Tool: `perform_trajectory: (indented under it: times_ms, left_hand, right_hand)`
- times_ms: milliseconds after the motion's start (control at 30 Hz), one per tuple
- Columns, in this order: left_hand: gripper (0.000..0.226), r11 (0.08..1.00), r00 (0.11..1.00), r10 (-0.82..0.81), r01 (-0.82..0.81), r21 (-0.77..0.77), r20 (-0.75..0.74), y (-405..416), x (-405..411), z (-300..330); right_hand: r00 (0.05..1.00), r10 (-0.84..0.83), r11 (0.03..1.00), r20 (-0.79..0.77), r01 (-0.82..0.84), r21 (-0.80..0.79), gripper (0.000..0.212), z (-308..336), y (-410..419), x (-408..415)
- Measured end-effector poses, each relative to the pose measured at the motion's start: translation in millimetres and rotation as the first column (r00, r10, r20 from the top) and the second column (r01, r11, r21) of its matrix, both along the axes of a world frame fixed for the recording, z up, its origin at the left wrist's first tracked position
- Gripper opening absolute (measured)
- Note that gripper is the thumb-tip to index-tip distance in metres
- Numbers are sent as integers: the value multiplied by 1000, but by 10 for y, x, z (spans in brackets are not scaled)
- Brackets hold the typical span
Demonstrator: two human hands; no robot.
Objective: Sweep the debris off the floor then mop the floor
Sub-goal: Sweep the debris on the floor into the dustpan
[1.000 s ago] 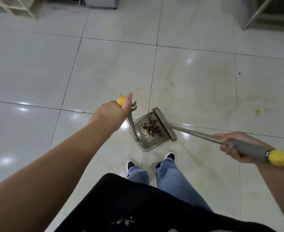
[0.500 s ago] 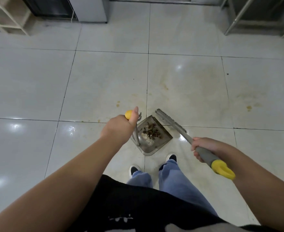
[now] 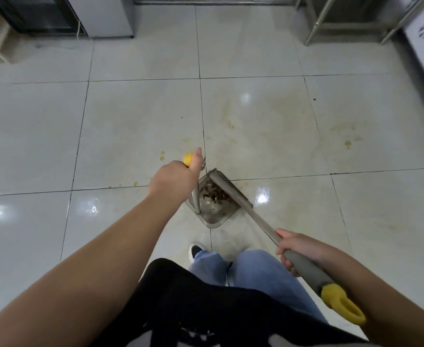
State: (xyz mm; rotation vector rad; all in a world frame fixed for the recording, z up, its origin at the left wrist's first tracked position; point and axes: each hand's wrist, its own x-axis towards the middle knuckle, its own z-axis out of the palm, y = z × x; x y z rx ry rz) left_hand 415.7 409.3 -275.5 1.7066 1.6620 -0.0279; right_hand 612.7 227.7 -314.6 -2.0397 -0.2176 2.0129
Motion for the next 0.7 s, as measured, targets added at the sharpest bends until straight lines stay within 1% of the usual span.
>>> perform_trajectory:
  times_ms: [67, 167, 233, 333, 400, 467, 567, 667, 700]
  left_hand:
    - [68, 1000, 1000, 17, -17, -4, 13, -8, -6, 6]
    - [68, 998, 998, 63, -62, -17, 31, -68, -56, 14]
    - [68, 993, 990, 116, -114, -39, 75, -153, -81, 15]
    - [67, 979, 972, 195, -185, -85, 131, -329, -79, 16]
    - [67, 971, 958, 236, -225, -85, 162, -459, -50, 7]
    - [65, 966, 949, 254, -241, -89, 187, -574, -25, 2]
    - [61, 946, 934, 288, -243, -214, 213, -704, 6, 28]
    - [53, 904, 915, 307, -194, -382, 263, -783, 27, 54]
    - [51, 896, 912, 306, -178, -406, 274, -813, 33, 52]
  right_hand:
    - [1000, 9, 1000, -29, -10, -3, 62, 60, -52, 44]
    - [994, -55, 998, -90, 52, -34, 63, 73, -155, 96]
    - [988, -105, 994, -111, 102, -33, 60, 80, -235, 78]
    - [956, -237, 971, -172, 236, -27, 48, 63, -374, 133]
    - [917, -352, 936, -189, 350, -45, 42, 43, -454, 262]
    - [880, -433, 901, -196, 429, -63, 39, 29, -545, 377]
    - [857, -479, 877, -189, 478, -54, 37, 91, -703, 414]
    - [837, -517, 853, -180, 522, -26, 38, 178, -817, 372]
    - [826, -535, 840, -178, 542, -16, 39, 212, -844, 349]
